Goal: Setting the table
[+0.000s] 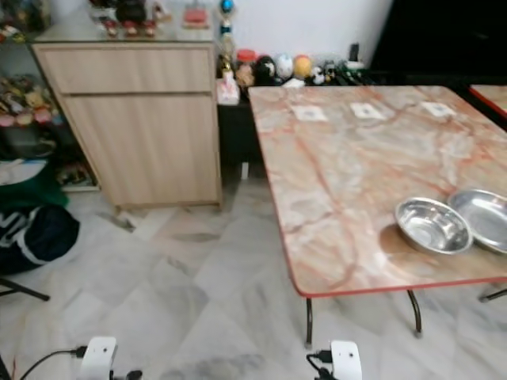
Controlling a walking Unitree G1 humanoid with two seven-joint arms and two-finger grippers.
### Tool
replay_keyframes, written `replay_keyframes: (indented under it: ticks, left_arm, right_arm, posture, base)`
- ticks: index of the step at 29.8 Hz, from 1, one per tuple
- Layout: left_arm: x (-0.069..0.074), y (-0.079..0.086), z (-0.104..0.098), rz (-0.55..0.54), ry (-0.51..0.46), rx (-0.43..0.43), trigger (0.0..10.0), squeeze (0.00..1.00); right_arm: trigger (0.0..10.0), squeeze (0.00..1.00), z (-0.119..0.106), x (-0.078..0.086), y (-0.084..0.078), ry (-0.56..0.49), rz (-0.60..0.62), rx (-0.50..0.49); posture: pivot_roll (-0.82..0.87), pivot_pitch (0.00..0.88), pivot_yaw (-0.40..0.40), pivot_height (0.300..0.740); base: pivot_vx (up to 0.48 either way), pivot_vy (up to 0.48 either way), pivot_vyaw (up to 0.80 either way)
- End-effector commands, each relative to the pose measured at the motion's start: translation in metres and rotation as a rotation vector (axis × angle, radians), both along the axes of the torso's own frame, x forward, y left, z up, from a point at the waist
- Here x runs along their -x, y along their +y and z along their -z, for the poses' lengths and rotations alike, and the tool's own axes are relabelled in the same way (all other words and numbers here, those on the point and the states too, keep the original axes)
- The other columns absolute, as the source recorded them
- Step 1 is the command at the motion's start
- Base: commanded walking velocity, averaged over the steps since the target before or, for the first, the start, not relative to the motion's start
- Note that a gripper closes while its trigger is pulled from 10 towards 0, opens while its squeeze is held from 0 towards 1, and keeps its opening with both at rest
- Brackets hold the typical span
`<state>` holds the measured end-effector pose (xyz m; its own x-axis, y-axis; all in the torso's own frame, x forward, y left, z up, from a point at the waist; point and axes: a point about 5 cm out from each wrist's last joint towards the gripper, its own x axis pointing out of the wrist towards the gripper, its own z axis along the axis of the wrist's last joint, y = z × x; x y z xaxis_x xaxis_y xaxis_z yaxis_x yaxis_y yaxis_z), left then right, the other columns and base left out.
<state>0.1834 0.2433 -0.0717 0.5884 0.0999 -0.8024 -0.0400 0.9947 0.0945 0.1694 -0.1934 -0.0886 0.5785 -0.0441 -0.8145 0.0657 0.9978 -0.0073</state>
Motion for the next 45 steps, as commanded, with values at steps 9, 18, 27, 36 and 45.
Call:
replay_keyframes:
  ticks: [9,18,27,36,45]
  left_arm:
    - [-0.0051,-0.0156,0.0003,0.037,-0.045,0.029,10.0,0.0]
    - [-0.0053,-0.0146,0.0,0.038,-0.043,0.028,10.0,0.0]
    - [-0.0061,-0.017,0.0003,0.041,-0.042,0.03,10.0,0.0]
    - [-0.0046,-0.0181,0.0015,0.023,-0.038,0.036,10.0,0.0]
    - [-0.0033,-0.0186,0.0023,0.018,-0.035,0.045,10.0,0.0]
  right_arm:
    - [10.0,0.0,-0.0026,-0.0124,0.0167,-0.017,0.222,-0.203]
    - [10.0,0.0,-0.0038,-0.0152,0.0194,-0.032,0.221,-0.21]
    - [10.0,0.0,-0.003,-0.0136,0.02,-0.024,0.216,-0.207]
    - [10.0,0.0,-0.0032,-0.014,0.0199,-0.027,0.204,-0.203]
    - [10.0,0.0,-0.0048,-0.0163,0.0183,-0.042,0.174,-0.169]
  posture:
    - [0.22,0.0,-0.106,0.74]
    - [0.21,0.0,-0.097,0.74]
    - [0.21,0.0,-0.097,0.74]
    - [0.21,0.0,-0.103,0.74]
    - [0.21,0.0,-0.103,0.74]
  base:
    - [0.0,-0.469,0.0]
    - [0.0,-0.467,0.0]
    - [0.0,-0.461,0.0]
    - [0.0,-0.223,0.0]
    - [0.0,0.0,0.05]
